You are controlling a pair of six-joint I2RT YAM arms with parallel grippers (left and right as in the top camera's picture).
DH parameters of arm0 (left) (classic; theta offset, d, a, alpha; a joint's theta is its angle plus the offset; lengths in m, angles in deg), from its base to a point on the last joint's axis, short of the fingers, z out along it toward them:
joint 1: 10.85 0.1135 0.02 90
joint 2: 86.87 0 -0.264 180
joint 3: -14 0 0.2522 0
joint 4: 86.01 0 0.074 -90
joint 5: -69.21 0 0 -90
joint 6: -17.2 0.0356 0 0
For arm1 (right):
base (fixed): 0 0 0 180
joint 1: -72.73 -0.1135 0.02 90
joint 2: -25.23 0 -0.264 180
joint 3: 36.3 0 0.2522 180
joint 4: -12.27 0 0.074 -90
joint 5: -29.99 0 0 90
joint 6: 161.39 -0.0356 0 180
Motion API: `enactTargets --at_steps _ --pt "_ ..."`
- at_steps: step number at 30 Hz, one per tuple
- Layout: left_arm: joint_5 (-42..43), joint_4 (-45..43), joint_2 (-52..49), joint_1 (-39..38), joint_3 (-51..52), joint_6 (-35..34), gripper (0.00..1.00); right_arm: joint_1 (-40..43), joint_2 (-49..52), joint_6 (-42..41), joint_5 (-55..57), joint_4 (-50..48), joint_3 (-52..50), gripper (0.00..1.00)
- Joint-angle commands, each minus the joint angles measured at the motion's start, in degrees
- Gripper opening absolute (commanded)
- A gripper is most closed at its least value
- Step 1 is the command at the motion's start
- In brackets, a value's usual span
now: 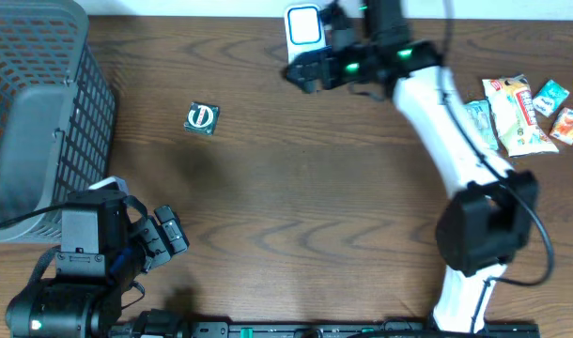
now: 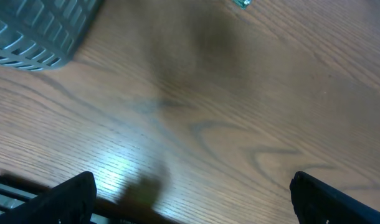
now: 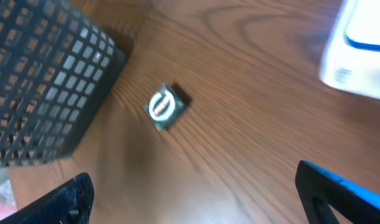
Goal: Scan the item barcode
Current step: 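Move the right gripper back left past the scanner toward the tin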
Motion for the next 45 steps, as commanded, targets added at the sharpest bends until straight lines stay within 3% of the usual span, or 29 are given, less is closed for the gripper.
enactTargets --at_steps 1,6,10,16,26,30,34,41,45 --pt "-0.33 0.13 -0.02 -0.13 -0.04 -0.33 0.98 -4.28 3.50 -9.77 3.04 -5.29 0.09 0.97" --pt "-0.33 0.13 -0.02 -0.13 -0.04 -0.33 0.98 -9.92 7.50 -15.98 6.56 -15.72 0.09 0.95" --pt "-0.33 0.13 -0.02 -0.13 -0.04 -0.33 0.98 -14.03 9.60 -20.81 14.49 -18.16 0.09 0.96" --pt "-0.33 0.13 -0.02 -0.13 -0.04 -0.33 0.98 -17.92 10.16 -21.59 20.35 -15.98 0.59 0.76" --pt "-0.33 0.13 -0.02 -0.13 -0.04 -0.33 0.98 -14.64 10.27 -20.28 19.67 -1.49 8.04 0.88" --pt "-0.33 0.13 -0.02 -0.13 -0.04 -0.33 0.98 -14.51 10.29 -20.28 19.71 -4.09 8.00 0.95" --pt "-0.33 0.13 -0.02 -0.13 -0.04 -0.33 0.98 -16.11 10.40 -20.28 21.51 -8.55 8.00 0.96" --pt "-0.33 0.13 -0.02 -0.13 -0.04 -0.33 0.97 -20.28 11.69 -23.30 38.95 -12.66 8.00 0.97" --pt "-0.33 0.13 -0.02 -0.13 -0.04 -0.33 0.97 -22.71 15.15 -23.06 43.56 -16.98 8.00 0.99"
